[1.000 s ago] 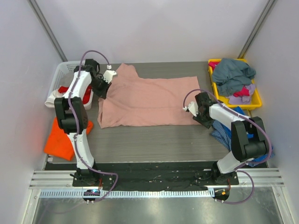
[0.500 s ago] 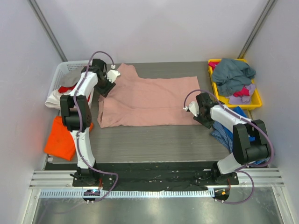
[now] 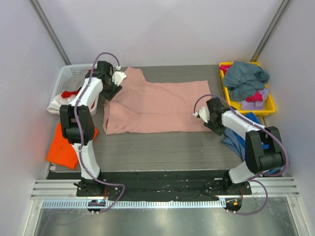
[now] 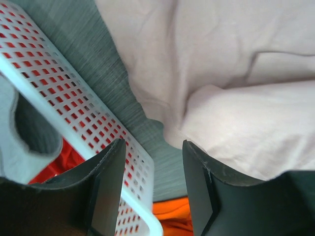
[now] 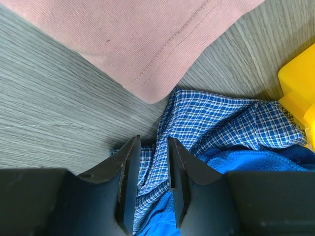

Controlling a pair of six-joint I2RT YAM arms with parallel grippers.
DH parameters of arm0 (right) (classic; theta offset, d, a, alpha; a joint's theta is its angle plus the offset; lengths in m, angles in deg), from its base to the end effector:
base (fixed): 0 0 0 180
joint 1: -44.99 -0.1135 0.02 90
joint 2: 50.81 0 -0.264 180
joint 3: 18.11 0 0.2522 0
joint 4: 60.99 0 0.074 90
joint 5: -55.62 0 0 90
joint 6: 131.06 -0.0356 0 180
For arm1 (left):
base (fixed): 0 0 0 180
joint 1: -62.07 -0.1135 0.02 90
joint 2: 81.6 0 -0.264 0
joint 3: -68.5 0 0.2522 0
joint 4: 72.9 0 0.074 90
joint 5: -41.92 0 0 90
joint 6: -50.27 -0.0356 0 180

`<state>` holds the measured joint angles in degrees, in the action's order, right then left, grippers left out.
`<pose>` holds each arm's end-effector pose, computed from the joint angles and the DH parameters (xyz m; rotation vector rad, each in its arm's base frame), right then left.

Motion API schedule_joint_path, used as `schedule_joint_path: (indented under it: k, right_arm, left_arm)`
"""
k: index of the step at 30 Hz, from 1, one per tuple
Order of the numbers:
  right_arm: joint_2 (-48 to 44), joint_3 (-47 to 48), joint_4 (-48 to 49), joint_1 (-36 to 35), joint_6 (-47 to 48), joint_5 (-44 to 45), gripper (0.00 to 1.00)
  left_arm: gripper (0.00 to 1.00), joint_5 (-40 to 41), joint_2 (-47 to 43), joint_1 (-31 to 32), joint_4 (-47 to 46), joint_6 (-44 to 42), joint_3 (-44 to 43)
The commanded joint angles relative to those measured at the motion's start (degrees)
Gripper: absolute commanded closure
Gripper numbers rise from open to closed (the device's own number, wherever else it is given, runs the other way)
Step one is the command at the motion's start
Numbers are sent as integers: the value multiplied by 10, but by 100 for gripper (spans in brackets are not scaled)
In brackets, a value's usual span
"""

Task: Fold and stack the t-shirts
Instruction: Fold the flattened tshirt in 1/3 of the way

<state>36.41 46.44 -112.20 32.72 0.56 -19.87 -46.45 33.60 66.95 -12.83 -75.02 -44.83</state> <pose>0.2658 0.0487 0.1758 -1.2669 2.6076 -0.4610 0.4345 -0.0361 0.2474 0.9075 2.5094 0.2115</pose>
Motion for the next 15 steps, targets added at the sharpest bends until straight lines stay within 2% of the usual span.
schedule_joint_path:
  k: [1, 6, 10, 11, 12, 15]
  right_arm:
    - [-24, 14, 2, -4, -9, 8, 65]
    - [-32, 26, 11, -5, -26, 5, 61]
    - [-43, 52, 17, -6, -46, -8, 56]
    - [-46, 58, 17, -6, -53, -16, 46]
    - [-48, 63, 18, -7, -57, -18, 42]
    - [-51, 77, 28, -10, -69, -25, 37]
  left_arm:
    - [46, -46, -86, 20, 16, 24, 12]
    - [44, -82, -109, 29, 43, 31, 34]
    - [44, -86, -144, 31, 8, 35, 109]
    - [43, -84, -150, 32, 1, 34, 124]
    - [43, -86, -155, 32, -3, 34, 151]
    - [43, -87, -173, 31, -16, 34, 197]
